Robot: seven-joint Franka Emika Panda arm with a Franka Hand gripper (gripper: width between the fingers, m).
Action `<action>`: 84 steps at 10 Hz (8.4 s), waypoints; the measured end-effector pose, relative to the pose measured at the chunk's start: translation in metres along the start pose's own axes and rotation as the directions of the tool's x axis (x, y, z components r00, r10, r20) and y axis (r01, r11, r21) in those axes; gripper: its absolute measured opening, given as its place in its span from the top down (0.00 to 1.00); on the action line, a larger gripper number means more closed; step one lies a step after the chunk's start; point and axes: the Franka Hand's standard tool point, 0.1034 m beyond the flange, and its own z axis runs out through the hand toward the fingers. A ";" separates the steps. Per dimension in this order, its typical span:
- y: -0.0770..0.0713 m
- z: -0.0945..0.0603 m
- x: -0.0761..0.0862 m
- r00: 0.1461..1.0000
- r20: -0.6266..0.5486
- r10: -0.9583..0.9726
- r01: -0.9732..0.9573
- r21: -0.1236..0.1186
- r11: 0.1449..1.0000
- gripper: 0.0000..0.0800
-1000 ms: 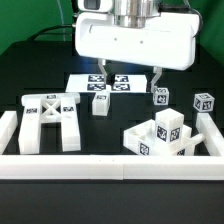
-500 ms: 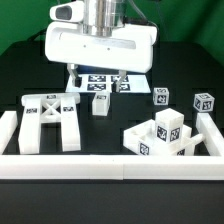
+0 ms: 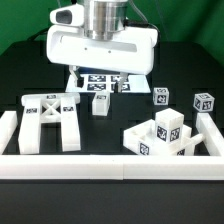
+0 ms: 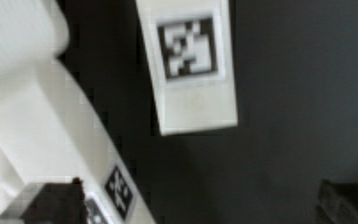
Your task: Assemble chair
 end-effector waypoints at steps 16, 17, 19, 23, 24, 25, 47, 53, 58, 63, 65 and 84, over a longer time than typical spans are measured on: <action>0.002 0.022 -0.009 0.661 0.743 -0.107 0.137 0.021 0.990 0.19; -0.001 0.026 -0.010 0.658 0.745 -0.110 0.140 0.022 0.990 0.19; -0.007 0.034 -0.011 0.668 0.737 -0.108 0.140 0.018 0.990 0.19; -0.008 0.047 -0.013 0.684 0.721 -0.112 0.144 0.018 0.989 0.19; -0.007 0.049 -0.012 0.687 0.718 -0.113 0.144 0.018 0.989 0.19; -0.006 0.051 -0.013 0.688 0.717 -0.112 0.142 0.018 0.990 0.19; -0.008 -0.010 0.016 0.853 0.515 -0.086 0.085 0.026 0.996 0.64; -0.029 -0.048 0.059 0.977 0.178 -0.116 0.109 0.048 0.993 0.64; -0.040 -0.053 0.080 0.972 -0.203 -0.118 0.127 0.032 0.991 0.64; -0.060 -0.076 0.101 0.966 -0.201 -0.163 0.169 0.015 0.985 0.64; -0.062 -0.077 0.104 0.962 -0.224 -0.157 0.165 0.016 0.986 0.64; -0.084 -0.050 0.081 0.788 -0.604 -0.114 0.156 0.018 0.988 0.64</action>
Offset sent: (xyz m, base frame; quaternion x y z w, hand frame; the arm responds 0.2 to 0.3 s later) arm 0.0098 0.0007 -0.0039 0.0663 -0.2028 -0.0561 0.9754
